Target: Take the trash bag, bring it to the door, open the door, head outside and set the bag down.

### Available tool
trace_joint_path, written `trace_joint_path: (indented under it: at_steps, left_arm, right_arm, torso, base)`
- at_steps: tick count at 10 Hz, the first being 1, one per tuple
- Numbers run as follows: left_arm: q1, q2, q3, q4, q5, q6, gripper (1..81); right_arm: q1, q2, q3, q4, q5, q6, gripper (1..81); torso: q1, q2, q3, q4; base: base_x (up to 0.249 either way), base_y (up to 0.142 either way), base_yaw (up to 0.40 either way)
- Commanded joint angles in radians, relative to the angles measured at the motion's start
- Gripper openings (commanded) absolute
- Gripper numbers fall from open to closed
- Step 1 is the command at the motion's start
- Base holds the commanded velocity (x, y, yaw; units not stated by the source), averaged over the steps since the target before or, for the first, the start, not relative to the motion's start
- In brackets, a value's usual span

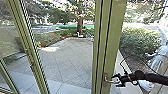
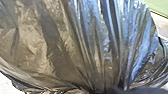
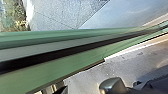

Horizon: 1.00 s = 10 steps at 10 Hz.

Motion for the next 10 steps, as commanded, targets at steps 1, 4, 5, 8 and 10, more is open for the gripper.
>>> trace_joint_path:
  at_steps: [1, 4, 5, 8, 10]
  left_arm:
    - [-0.046, -0.004, 0.002, -0.014, 0.072, 0.004, 1.0]
    - [-0.046, -0.004, 0.002, -0.014, 0.072, 0.004, 1.0]
    - [-0.046, -0.004, 0.002, -0.014, 0.072, 0.004, 1.0]
    - [-0.046, -0.001, 0.002, -0.014, 0.072, 0.004, 1.0]
    - [-0.046, -0.002, 0.002, -0.014, 0.070, 0.004, 1.0]
  right_arm:
    - [0.131, 0.046, -0.061, 0.018, -0.057, 0.074, 81.1]
    - [0.094, 0.100, -0.117, 0.019, -0.063, 0.127, 81.1]
    - [0.073, 0.117, -0.140, 0.019, -0.063, 0.142, 81.1]
    - [-0.013, 0.178, -0.226, 0.021, -0.062, 0.180, 81.1]
    - [-0.036, 0.197, -0.255, 0.019, -0.062, 0.205, 81.1]
  torso:
    - [0.000, 0.000, 0.000, 0.000]
    - [0.000, 0.000, 0.000, 0.000]
    - [0.000, 0.000, 0.000, 0.000]
    - [-0.002, 0.000, 0.001, -0.001]
    - [-0.002, -0.001, 0.001, -0.001]
  base:
    - [0.000, 0.000, 0.000]
    - [0.000, 0.000, 0.000]
    - [0.000, 0.000, 0.000]
    - [0.000, 0.000, 0.000]
    - [0.000, 0.000, 0.000]
